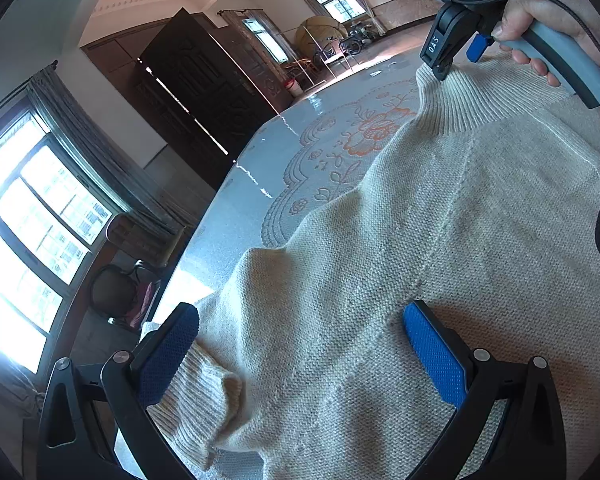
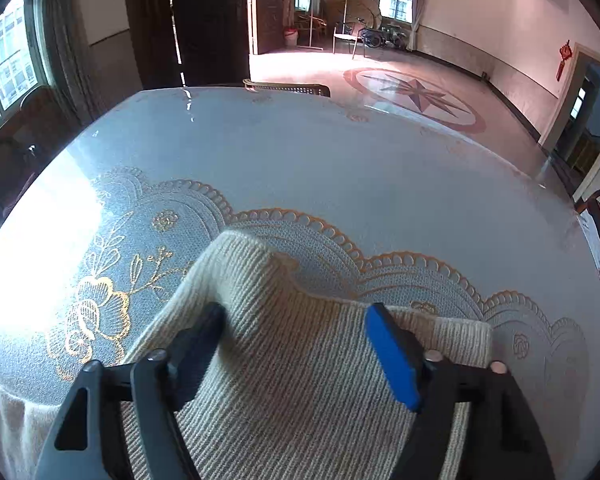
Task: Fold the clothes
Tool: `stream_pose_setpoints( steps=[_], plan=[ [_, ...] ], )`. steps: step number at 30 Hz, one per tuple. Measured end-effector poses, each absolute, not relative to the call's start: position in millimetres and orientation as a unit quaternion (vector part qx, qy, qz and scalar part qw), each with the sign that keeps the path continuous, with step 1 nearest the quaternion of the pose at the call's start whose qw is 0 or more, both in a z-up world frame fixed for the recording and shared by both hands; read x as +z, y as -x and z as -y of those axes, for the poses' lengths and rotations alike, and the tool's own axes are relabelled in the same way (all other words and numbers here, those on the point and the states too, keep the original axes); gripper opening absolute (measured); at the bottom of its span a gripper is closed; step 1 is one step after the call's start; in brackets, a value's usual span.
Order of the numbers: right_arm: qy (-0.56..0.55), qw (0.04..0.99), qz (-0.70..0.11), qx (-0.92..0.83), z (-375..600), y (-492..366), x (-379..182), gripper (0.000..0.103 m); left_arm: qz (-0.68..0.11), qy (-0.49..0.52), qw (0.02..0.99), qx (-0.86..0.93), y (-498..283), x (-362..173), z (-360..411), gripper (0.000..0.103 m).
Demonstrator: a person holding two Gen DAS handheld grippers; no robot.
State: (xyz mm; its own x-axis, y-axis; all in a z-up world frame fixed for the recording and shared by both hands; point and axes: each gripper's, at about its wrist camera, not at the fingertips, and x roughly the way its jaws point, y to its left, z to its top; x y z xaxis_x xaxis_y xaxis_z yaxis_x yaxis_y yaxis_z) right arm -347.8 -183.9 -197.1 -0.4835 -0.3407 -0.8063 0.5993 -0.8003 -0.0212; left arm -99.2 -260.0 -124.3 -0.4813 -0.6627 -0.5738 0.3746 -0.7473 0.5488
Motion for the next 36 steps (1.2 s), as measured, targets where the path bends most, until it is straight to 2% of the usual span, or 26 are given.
stream_pose_setpoints(
  steps=[5, 12, 19, 23, 26, 29, 33, 36],
  plan=[
    [-0.393, 0.318, -0.167, -0.847, 177, 302, -171, 0.064, 0.174, -0.406, 0.307, -0.843, 98, -126, 260, 0.103],
    [-0.451, 0.354, -0.152, -0.805, 168, 256, -199, 0.064, 0.165, -0.407, 0.304, -0.845, 96, -125, 272, 0.103],
    [-0.469, 0.322, -0.174, -0.804, 143, 207, -206, 0.063, 0.129, -0.413, 0.288, -0.854, 96, -123, 282, 0.103],
    [-0.459, 0.322, -0.105, -0.821, 115, 181, -183, 0.064, 0.067, -0.423, 0.254, -0.867, 92, -122, 296, 0.103],
    [-0.436, 0.352, -0.039, -0.827, 91, 155, -159, 0.070, 0.002, -0.436, 0.211, -0.875, 81, -119, 320, 0.103],
    [-0.453, 0.352, -0.020, -0.819, 81, 126, -158, 0.072, -0.029, -0.444, 0.186, -0.876, 60, -117, 339, 0.103],
    [-0.483, 0.331, -0.017, -0.811, 74, 88, -168, 0.072, 0.001, -0.446, 0.195, -0.874, 30, -115, 364, 0.103],
    [-0.491, 0.323, -0.023, -0.809, 78, 62, -177, 0.072, -0.005, -0.432, 0.212, -0.877, 4, -101, 391, 0.103]
  ],
)
